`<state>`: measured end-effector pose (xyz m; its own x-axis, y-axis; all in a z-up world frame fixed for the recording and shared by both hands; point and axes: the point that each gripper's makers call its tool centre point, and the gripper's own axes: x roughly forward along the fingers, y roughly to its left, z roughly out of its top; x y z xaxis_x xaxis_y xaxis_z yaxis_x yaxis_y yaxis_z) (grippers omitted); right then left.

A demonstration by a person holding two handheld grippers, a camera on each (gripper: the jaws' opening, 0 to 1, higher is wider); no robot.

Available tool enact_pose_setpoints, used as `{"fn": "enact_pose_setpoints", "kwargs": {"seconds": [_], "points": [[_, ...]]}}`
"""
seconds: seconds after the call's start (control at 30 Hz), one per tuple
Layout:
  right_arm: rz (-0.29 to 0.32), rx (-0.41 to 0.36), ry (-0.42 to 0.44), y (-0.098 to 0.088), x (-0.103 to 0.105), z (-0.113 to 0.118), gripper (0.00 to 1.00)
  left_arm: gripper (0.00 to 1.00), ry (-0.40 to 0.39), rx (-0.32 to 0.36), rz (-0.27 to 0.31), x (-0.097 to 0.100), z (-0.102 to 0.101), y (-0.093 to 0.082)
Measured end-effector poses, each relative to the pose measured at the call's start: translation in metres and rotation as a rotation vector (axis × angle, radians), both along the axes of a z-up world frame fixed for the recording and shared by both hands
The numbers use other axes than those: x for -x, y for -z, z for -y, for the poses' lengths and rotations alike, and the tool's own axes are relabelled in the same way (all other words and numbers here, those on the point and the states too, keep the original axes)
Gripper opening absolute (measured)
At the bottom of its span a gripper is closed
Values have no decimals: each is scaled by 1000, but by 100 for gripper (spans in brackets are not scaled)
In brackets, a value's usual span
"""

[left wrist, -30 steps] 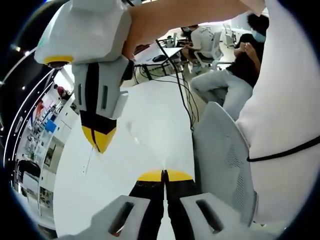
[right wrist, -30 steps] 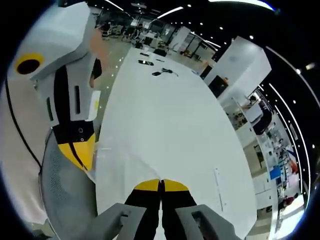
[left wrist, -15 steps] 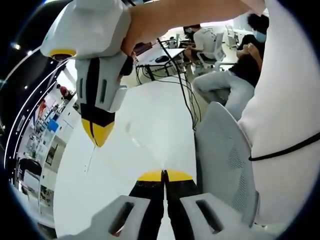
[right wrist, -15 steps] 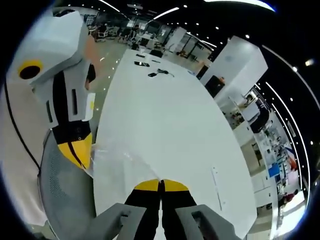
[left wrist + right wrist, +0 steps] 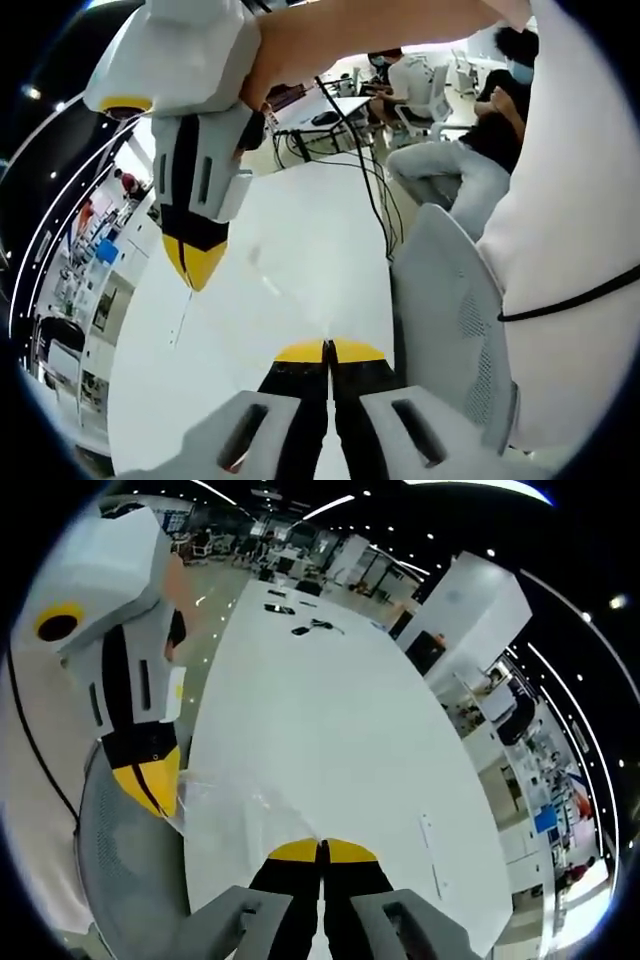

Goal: Arrange the food packaging bags into a neat stack by flattening each bag and aligning their edges.

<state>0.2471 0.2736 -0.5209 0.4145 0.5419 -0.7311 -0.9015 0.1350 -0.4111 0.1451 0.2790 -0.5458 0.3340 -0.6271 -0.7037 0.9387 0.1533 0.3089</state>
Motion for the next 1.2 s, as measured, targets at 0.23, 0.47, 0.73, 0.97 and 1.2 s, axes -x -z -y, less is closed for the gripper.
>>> {"fn": "enact_pose_setpoints", "kwargs": {"seconds": [0.23,0.47,0.73,0.97,1.2], "points": [[29,19,-6,0,2,0,0,0,15,-5,-18,3,2,-1],[34,15,-3,1,0,1,0,0,28,3,-27,6,6,-1],[41,24,-16,1,1,1,0,0,4,-3,1,-2,1,-1],[50,25,-27,-2,1,-2,0,0,-23,5,28,-9,-2,-4],[68,29,-42,-5,1,-4,0,0,-51,20,63,-19,-5,-10]]}}
